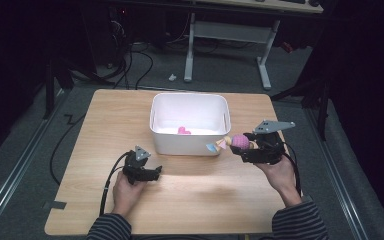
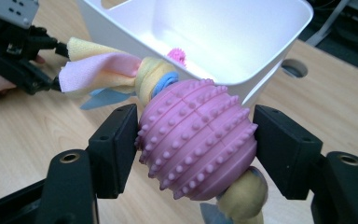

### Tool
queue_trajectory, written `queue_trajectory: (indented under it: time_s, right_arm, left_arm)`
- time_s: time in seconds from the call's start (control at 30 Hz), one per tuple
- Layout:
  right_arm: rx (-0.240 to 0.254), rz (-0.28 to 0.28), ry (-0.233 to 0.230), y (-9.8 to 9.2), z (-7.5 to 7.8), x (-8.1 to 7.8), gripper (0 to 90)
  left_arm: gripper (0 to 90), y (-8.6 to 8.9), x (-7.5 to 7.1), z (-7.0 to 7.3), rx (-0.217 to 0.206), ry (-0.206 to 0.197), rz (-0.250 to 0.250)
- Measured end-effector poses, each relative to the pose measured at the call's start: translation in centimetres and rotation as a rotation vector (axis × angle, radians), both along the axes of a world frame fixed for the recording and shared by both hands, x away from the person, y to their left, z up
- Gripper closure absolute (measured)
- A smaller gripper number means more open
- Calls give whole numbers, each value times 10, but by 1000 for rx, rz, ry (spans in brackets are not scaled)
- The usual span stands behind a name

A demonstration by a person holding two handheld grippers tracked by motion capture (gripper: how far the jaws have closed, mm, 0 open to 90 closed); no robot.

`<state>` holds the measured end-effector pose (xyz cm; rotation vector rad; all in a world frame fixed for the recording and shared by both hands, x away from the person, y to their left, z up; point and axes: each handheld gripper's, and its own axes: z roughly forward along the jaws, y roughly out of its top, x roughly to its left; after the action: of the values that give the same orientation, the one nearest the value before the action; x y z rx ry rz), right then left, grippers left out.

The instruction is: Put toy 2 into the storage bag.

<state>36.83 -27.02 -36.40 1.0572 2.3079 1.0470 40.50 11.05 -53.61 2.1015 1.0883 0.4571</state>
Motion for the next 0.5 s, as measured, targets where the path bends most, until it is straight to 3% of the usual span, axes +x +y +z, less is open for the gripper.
queue_trajectory:
  time_s: [0.33,0.5]
  right_arm:
    - [-28,11,-38,13,21,17,337]
    - [-41,28,-40,26,23,29,337]
  left_arm:
    - [171,0,0,0,0,-2,2]
    - [171,0,0,0,0,-2,1]
